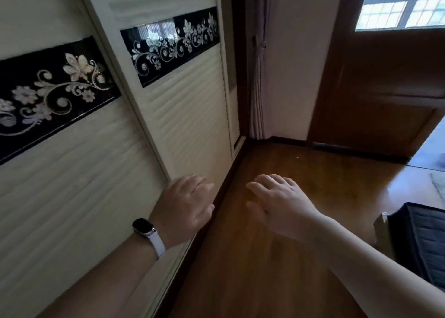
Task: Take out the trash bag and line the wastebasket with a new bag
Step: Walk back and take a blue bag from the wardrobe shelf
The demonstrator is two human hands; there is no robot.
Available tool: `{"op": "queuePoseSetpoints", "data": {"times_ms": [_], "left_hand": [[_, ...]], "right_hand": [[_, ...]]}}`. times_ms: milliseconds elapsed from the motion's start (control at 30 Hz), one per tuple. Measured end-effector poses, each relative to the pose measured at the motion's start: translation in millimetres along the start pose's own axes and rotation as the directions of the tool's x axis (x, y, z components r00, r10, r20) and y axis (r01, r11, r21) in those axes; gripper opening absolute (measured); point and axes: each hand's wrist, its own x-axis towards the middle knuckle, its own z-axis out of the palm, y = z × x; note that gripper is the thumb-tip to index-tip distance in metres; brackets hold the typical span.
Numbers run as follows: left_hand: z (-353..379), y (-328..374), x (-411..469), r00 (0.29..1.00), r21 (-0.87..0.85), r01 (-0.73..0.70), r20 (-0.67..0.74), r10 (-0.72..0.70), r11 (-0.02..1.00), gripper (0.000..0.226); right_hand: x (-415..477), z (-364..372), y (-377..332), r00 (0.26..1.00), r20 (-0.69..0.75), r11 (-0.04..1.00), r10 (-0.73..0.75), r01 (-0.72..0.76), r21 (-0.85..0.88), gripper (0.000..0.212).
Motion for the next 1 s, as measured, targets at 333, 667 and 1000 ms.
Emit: {"op": "queuePoseSetpoints", "data": {"times_ms": [333,667,1000], "left_hand": [[-8.2,-107.5,49.5,0.982,0.139,0.187,-0.064,-0.180,0.972,0.047],[-8.7,-246.6,123.9,0.937,0.119,0.201,-0.314,-0.155,0.972,0.045],[-62.3,-336.3,194.4,0.805,0.276,0.209,-0.594,-0.005,0.938,0.038]], "right_hand": [[136.6,7.9,-2.2,0.988,-0.009,0.987,-0.153,0.153,0.046,0.055],[296.1,-6.8,-27.9,0.966,-0.033,0.967,-0.255,0.255,-0.004,0.054],[424.5,-9.2,-76.5,0.923,-0.252,0.950,-0.289,0.310,0.044,0.054]]}}
